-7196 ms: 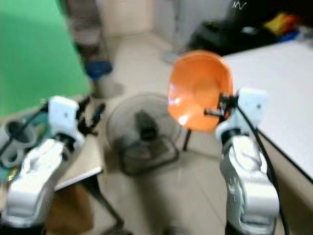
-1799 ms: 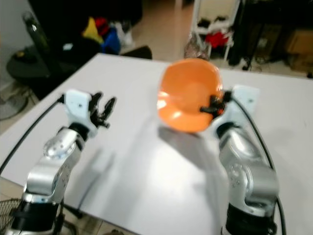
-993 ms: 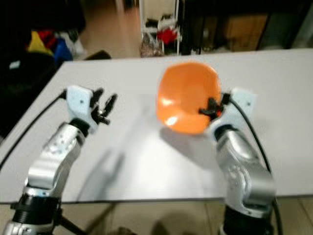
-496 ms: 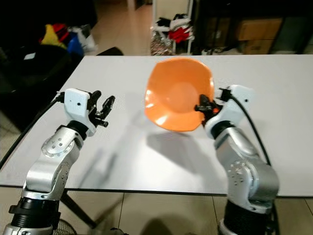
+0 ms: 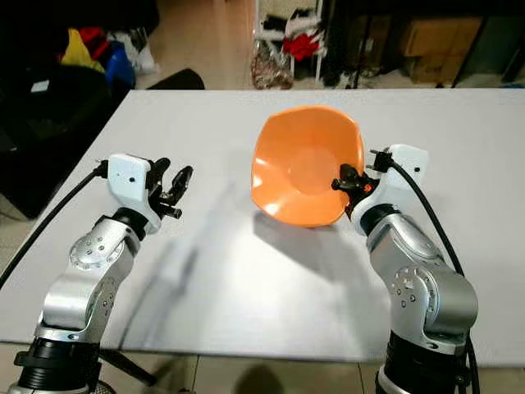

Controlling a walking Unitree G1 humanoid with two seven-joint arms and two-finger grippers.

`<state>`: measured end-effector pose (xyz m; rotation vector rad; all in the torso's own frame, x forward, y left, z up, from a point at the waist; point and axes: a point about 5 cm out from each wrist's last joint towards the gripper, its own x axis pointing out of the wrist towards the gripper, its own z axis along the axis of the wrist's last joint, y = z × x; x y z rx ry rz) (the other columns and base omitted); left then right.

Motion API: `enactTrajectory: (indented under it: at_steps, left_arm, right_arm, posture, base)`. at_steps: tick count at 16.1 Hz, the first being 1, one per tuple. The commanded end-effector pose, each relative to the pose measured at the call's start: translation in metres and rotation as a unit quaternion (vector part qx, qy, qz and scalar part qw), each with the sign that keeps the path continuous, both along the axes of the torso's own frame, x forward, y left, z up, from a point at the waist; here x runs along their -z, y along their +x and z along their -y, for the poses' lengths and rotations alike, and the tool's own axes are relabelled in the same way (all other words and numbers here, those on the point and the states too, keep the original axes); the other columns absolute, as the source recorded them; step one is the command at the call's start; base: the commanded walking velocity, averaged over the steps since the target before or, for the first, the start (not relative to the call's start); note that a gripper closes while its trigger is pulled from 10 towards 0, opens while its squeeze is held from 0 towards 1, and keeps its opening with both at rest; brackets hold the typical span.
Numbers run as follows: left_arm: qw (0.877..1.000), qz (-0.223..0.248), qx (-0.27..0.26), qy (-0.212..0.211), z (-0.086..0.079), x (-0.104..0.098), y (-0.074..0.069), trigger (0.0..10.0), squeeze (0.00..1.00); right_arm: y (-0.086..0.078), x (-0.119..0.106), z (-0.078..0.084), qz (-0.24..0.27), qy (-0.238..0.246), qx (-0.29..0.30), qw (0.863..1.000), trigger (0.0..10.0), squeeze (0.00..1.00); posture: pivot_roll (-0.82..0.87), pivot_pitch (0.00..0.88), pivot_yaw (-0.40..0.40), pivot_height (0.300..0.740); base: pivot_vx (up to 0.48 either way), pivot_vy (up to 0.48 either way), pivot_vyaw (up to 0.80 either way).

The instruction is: Setting the table

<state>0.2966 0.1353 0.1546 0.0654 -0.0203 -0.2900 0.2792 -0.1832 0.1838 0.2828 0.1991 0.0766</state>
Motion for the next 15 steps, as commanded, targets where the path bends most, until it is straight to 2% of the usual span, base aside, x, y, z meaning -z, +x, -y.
enactTrajectory:
  at_steps: [1,10,12,14,15]
  left_arm:
    - [1.0,-0.002,-0.006,0.001,-0.003,0.0,-0.001,10.0,0.0]
    - [1.0,0.0,0.001,0.009,-0.002,-0.001,-0.001,10.0,0.0]
    - [1.0,0.006,0.003,0.013,-0.001,-0.002,-0.001,10.0,0.0]
    - [0.999,-0.004,0.027,0.021,0.0,-0.002,-0.002,10.0,0.0]
    - [0.998,-0.004,0.058,0.03,0.002,-0.003,-0.004,10.0,0.0]
  right_arm:
    - [0.003,-0.009,-0.006,0.016,-0.004,-0.016,1.0,10.0,0.0]
    - [0.003,-0.008,-0.005,0.006,0.001,-0.007,1.0,10.0,0.0]
    - [0.005,-0.007,-0.007,-0.001,0.01,-0.014,1.0,10.0,0.0]
    - [0.01,-0.005,-0.012,-0.021,0.027,-0.03,0.999,10.0,0.0]
    - [0.018,0.001,-0.012,-0.052,0.032,-0.027,0.998,10.0,0.0]
  posture:
    - [0.01,0.0,0.056,0.727]
    - [0.01,0.0,0.058,0.727]
    - [0.01,0.0,0.058,0.727]
    - [0.01,0.0,0.059,0.727]
    - [0.01,0.0,0.067,0.727]
  base:
    - [0.326,0.0,0.0]
    - [0.308,0.0,0.0]
    - [0.0,0.0,0.0]
    - [0.0,0.0,0.0]
    - [0.0,0.0,0.0]
